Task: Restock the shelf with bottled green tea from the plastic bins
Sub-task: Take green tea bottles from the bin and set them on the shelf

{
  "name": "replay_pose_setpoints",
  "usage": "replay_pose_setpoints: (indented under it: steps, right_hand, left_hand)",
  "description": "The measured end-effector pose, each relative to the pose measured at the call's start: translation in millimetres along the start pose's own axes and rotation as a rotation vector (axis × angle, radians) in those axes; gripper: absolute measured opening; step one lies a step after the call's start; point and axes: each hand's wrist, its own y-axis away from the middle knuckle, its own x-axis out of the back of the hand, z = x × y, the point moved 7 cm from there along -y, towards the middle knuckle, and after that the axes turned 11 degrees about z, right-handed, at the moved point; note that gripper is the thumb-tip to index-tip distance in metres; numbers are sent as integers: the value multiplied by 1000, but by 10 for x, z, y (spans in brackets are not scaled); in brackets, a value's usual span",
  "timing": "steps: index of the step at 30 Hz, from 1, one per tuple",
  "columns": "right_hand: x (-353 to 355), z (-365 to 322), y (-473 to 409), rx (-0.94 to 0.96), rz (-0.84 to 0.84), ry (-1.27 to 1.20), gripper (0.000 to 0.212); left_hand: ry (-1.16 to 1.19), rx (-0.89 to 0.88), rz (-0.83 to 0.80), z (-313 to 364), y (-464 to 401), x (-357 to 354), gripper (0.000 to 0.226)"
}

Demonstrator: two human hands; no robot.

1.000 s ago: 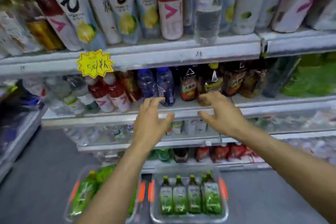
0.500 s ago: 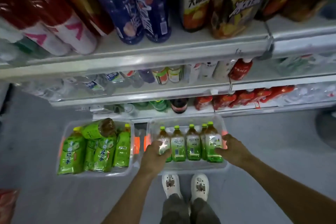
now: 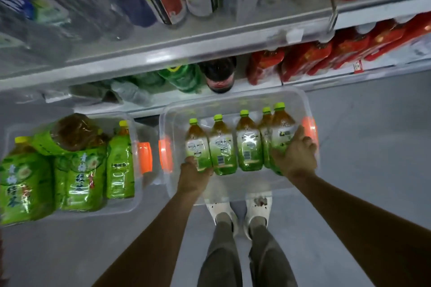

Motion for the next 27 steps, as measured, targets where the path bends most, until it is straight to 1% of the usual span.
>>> replay_pose_setpoints:
  steps: [1, 2, 3, 5, 7, 10, 14, 18, 23, 27]
  right_hand:
    - [-62, -8, -17, 14, 59, 71, 104]
    - [-113, -19, -14, 13, 84, 109, 109]
    - [-145, -26, -12, 9, 123, 118, 112]
    - [-214, -24, -46, -12, 133, 104, 115]
    - [-279, -33, -102, -39, 122, 83, 117]
    - [-365, 1, -152, -79, 203, 84, 117]
    - [-427, 43, -137, -53, 299, 80, 113]
    - [-457, 41, -150, -30, 310, 91, 113]
    - [-447, 33, -156, -16, 339, 102, 111]
    - [-448, 58, -159, -14, 346, 93, 109]
  left_hand:
    - [0, -1, 23, -62, -117, -51, 92]
    - [-7, -9, 39, -35, -151, -50, 93]
    - [-38, -21, 51, 28, -144, -36, 89]
    - [-109, -27, 71, 200, -81, 12, 82]
    - [-147, -60, 109, 287, -139, -9, 86]
    - [-186, -88, 134, 314, -300, -131, 91]
    - [-290, -81, 179, 354, -467, -249, 90]
    - [-354, -71, 208, 395, -576, -339, 98]
    - [-369, -50, 173, 384, -691, -370, 112]
    - [-361, -57, 174, 361, -739, -374, 112]
